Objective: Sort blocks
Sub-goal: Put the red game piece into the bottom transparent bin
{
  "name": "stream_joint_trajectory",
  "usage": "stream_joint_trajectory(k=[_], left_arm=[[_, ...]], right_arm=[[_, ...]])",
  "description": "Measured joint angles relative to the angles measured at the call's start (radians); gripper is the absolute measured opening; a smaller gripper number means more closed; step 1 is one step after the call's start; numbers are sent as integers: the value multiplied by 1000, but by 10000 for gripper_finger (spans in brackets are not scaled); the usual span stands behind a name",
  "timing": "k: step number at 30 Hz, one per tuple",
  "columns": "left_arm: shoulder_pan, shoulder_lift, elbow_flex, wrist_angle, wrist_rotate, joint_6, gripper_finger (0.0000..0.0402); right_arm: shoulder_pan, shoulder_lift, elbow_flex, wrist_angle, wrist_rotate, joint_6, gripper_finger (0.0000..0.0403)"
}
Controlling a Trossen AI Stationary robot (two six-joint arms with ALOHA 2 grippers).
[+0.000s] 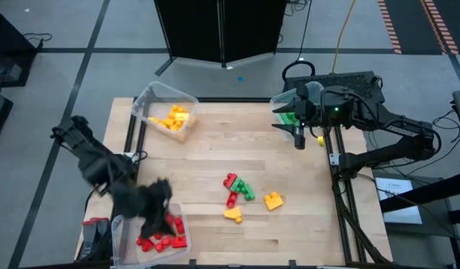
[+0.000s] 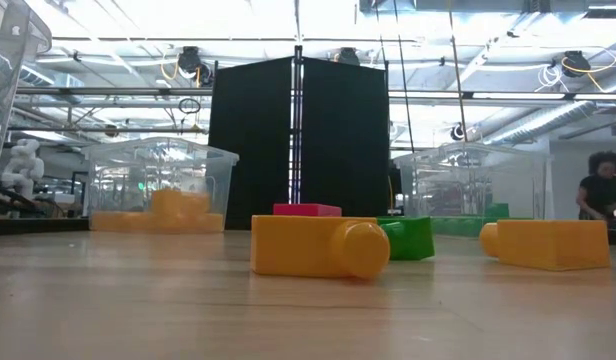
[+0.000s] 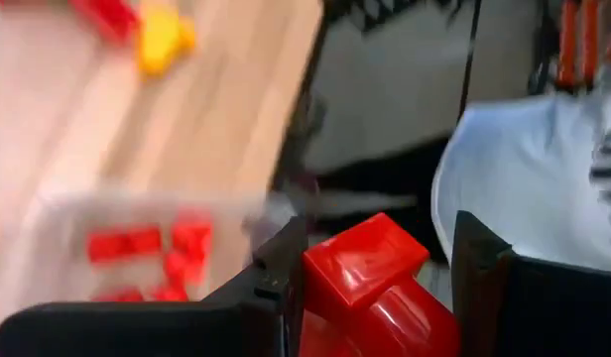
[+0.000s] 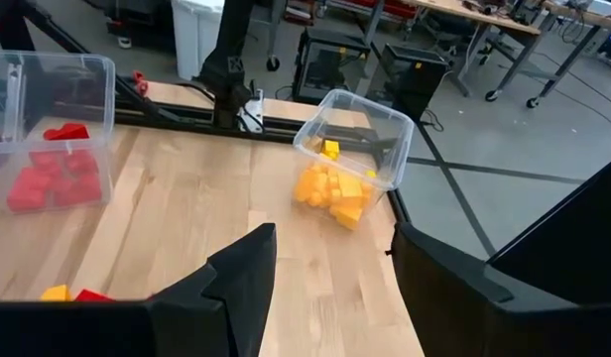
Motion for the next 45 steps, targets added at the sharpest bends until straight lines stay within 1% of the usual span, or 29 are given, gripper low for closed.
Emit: stream_joint_trajectory(k=[2,5,7,9,12,15,20,24,26,28,31,35,39,45], left_arm=[[-58,24,0,-38,0,-65,107],[-100,60,0,-187,9,-212,107],[-111,77,0,-302,61,-281,109],[-122,94,0,-374,122,-298,119],[-128,108,0,-406,164,-297,152],[-127,113,0,-419,184,-291,200],[-118,117,0,-471,195,-294,277],[-97,117,0,-466,192,-280,309],[-87,117,0,-455,174,-279,315],[-80,117,0,-442,143,-270,317],[-78,117,0,-434,109,-264,318],[-78,117,0,-436,69,-269,318],[-78,117,0,-436,36,-271,318],[-78,117,0,-436,1,-272,318]], right_arm=[[0,4,0,-2,-3,0,194],[0,16,0,-24,-10,1,194],[0,28,0,-57,-10,0,194],[0,37,0,-90,-19,0,194],[0,58,0,-131,-86,0,194],[12,98,0,-168,-133,19,199],[64,196,0,-178,-141,23,212],[122,310,0,-114,-143,-15,218],[152,376,0,-68,-163,-41,219],[185,440,0,-32,-216,-82,219],[245,531,0,-10,-269,-182,219],[323,626,0,37,-269,-303,219],[347,670,-1,146,-326,-323,219],[346,718,-1,263,-322,-384,219]])
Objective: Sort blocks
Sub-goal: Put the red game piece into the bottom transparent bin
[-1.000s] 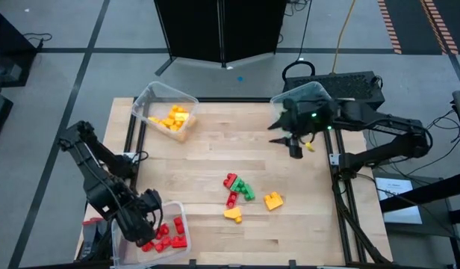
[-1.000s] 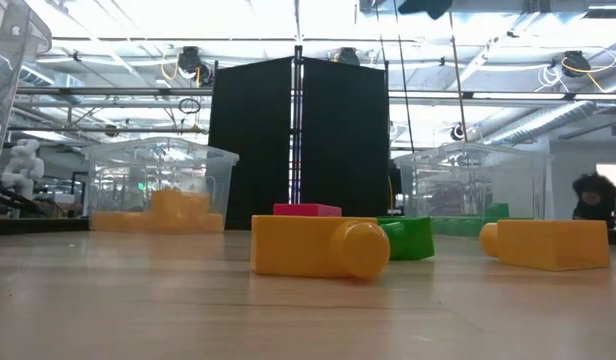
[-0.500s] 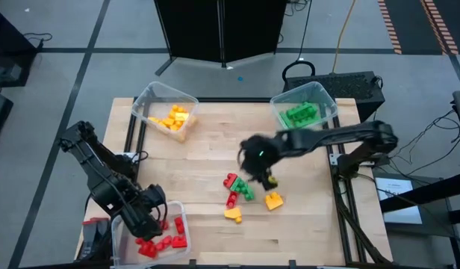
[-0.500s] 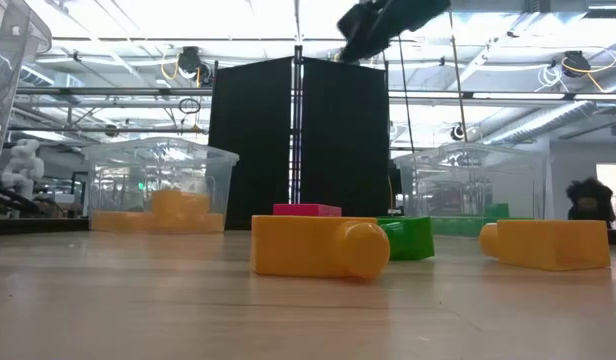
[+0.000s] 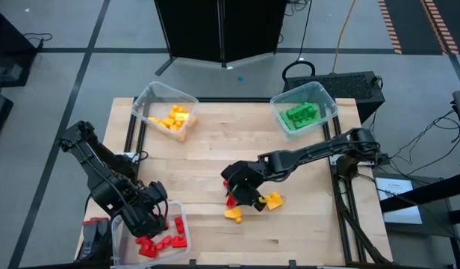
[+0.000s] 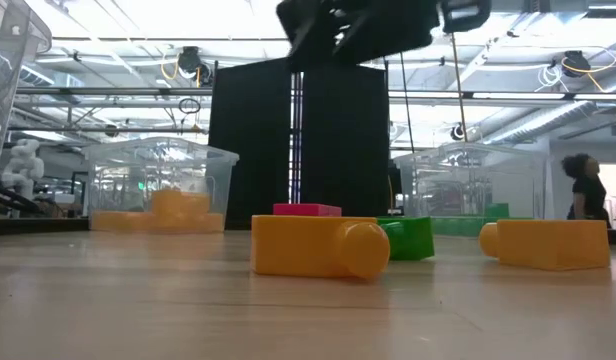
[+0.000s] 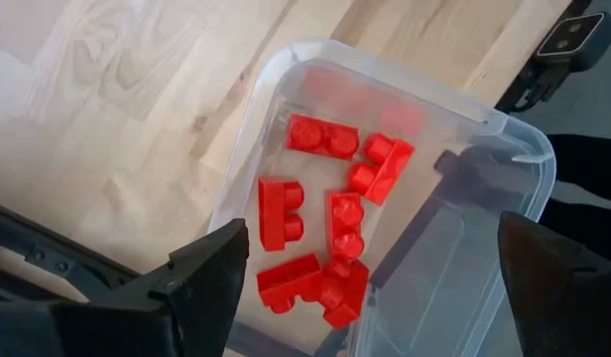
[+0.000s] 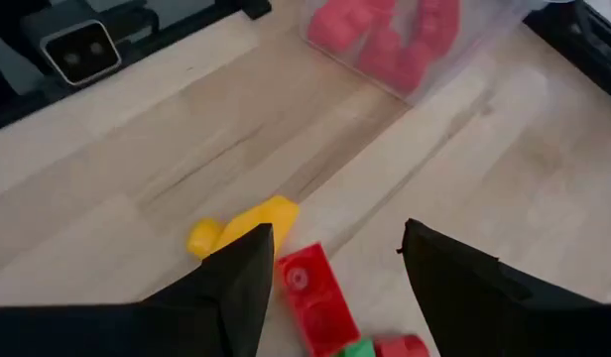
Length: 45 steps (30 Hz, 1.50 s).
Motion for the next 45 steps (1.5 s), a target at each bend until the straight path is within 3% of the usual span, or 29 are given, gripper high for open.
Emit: stream_joint_trajectory(k=[10,19,23,26,32,41,45], left_arm=[[0,0,0,2,-6,-1,318],[0,0,0,11,-33,-27,318],[0,0,0,28,-64,-27,318],[0,0,0,28,-126,-27,318],[2,0,0,26,-280,-26,318],[47,0,0,25,-660,-15,318],[53,0,0,24,-799,19,318]], right_arm=[[1,162,0,39,15,-82,219],[0,276,1,36,224,-146,217],[3,279,3,15,277,-119,172],[4,265,3,0,304,-111,113],[-10,251,97,-111,339,-67,114],[-50,218,453,-268,344,-31,114],[-104,152,564,-278,283,5,114]])
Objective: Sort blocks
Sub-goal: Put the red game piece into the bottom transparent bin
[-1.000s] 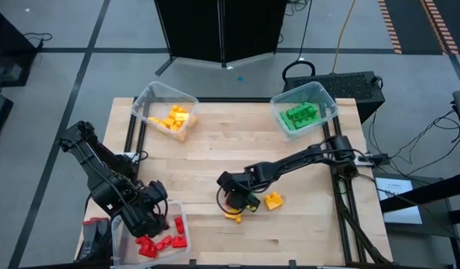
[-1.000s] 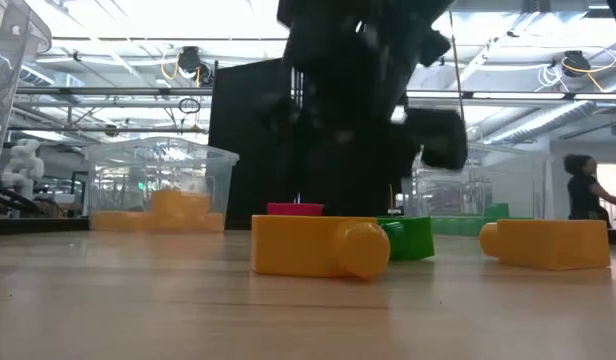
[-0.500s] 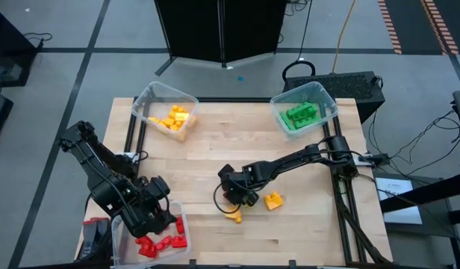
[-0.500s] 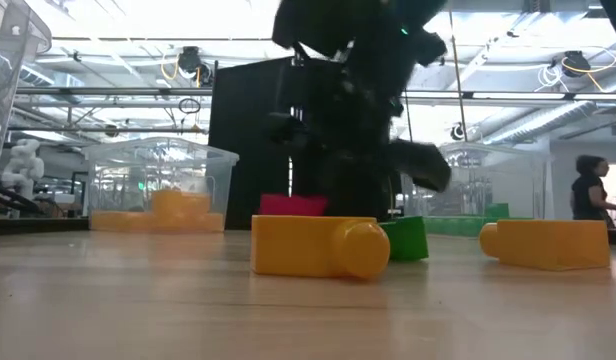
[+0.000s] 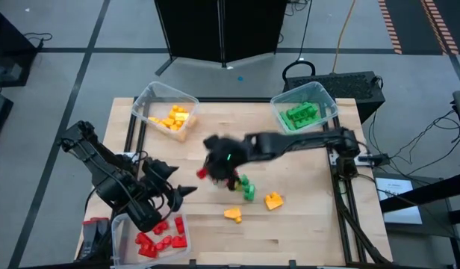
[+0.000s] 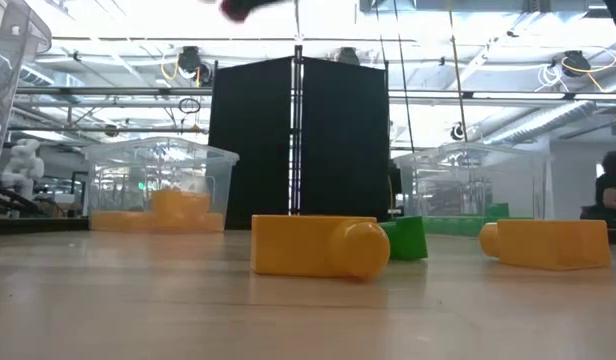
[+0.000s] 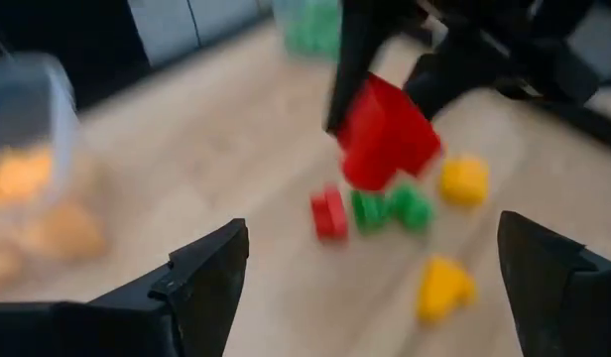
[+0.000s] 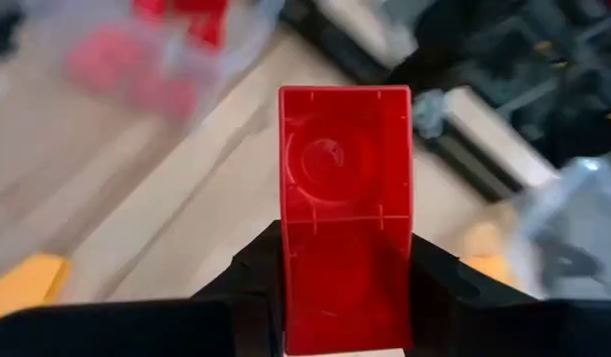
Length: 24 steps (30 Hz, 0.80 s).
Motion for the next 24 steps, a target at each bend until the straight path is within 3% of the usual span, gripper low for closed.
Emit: stream_joint_trajectory(k=[5,9,15,24], left_arm=[[-1,-1,0,1,-364,17,318],[11,-1,0,2,-680,79,318],[132,-2,0,83,-694,130,318],[189,-1,21,477,-675,588,318]], right_arm=[[-103,-114,11,38,-33,125,114],[-161,-200,12,150,-171,270,114],[-167,-257,14,304,-259,330,114],[-178,-262,11,330,-286,329,114]])
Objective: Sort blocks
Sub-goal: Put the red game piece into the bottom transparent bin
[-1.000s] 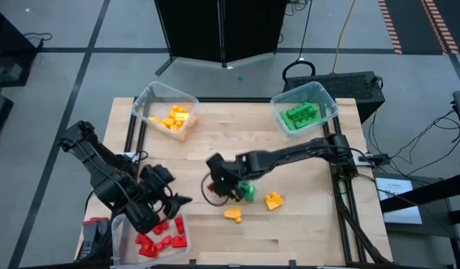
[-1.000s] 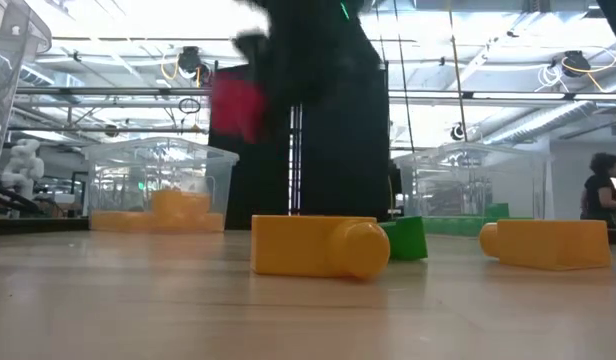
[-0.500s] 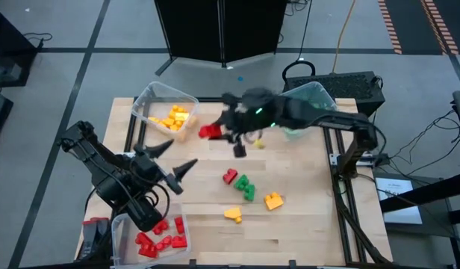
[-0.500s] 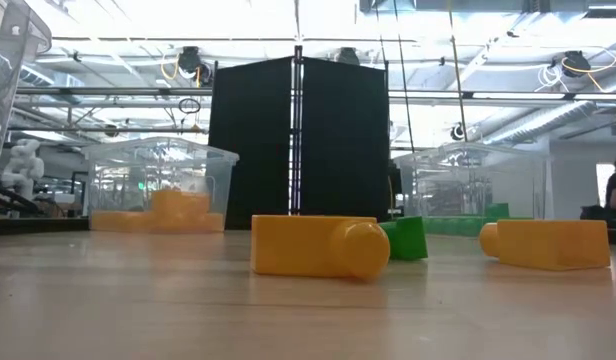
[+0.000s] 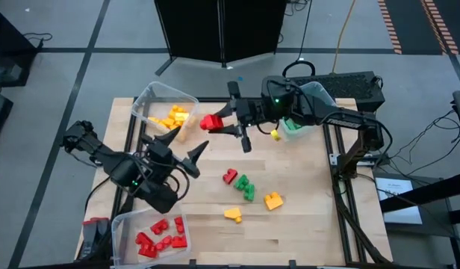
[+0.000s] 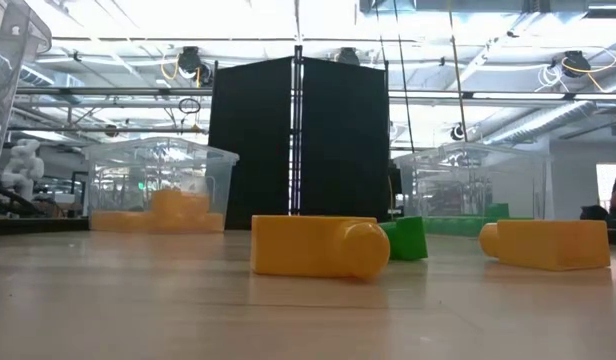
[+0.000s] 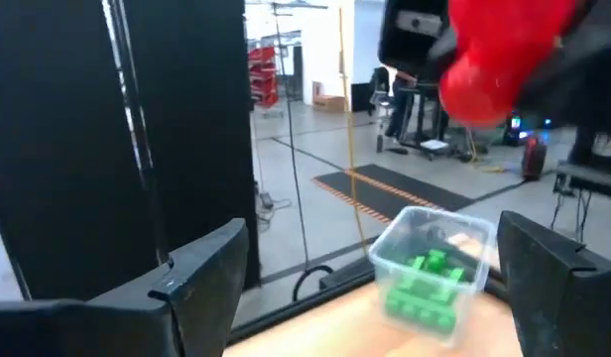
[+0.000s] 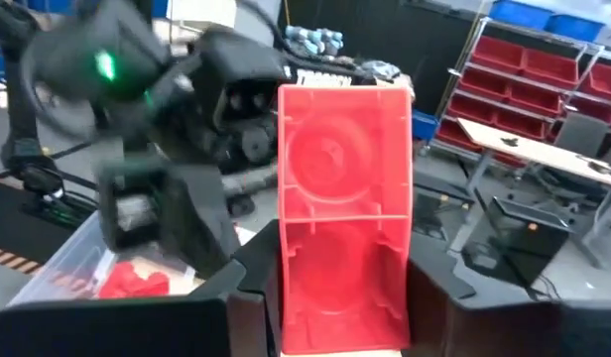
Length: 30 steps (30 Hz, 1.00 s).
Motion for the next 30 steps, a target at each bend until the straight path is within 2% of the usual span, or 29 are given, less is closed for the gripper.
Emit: stream_joint_trajectory(k=[2,4,8,10,14,17,19,23,26,30], left_arm=[[3,0,20,89,4,80,316],[12,-1,37,177,52,158,310],[66,-22,70,308,379,237,289],[88,-25,73,429,477,391,277],[102,-19,71,743,635,807,257],[122,-19,72,942,719,1054,251],[136,-17,72,1010,737,1164,251],[182,-16,72,1086,772,1234,251],[239,-8,72,1096,862,1227,251],[296,15,70,1113,912,1184,251]], right_arm=[[-10,-14,0,-12,3,-7,114],[-25,-39,0,-40,13,-22,114],[-62,-89,1,-107,56,-35,114],[-73,-104,1,-113,55,-25,114],[-73,-133,1,-113,4,-17,114],[-70,-150,1,-114,-28,8,114],[-68,-163,1,-119,-28,21,114],[-60,-191,1,-88,-29,24,114],[-47,-196,2,-47,-30,24,114],[-29,-189,2,-43,-30,9,114]])
